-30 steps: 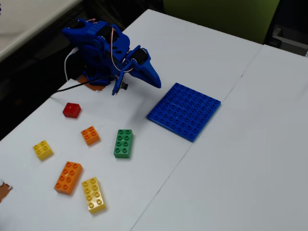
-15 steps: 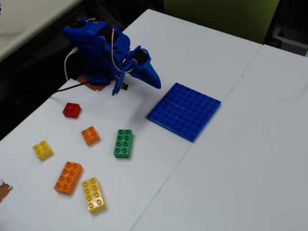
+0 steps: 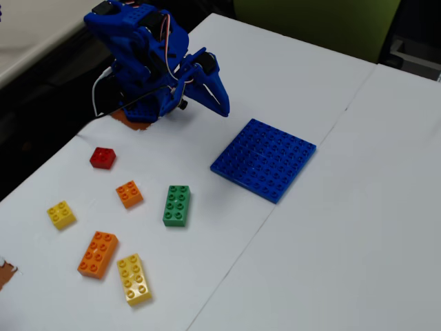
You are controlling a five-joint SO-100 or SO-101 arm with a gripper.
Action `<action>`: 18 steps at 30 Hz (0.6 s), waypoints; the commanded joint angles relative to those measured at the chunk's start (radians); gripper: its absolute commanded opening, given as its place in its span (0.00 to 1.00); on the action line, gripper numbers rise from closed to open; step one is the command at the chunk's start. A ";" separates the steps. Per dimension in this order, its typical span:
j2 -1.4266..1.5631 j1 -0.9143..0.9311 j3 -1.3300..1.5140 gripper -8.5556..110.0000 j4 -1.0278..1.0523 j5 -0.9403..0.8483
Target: Pick up the 2x2 orange block and go up the 8x8 blue block.
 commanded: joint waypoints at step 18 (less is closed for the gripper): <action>-0.661 0.183 -0.994 0.07 0.784 -0.922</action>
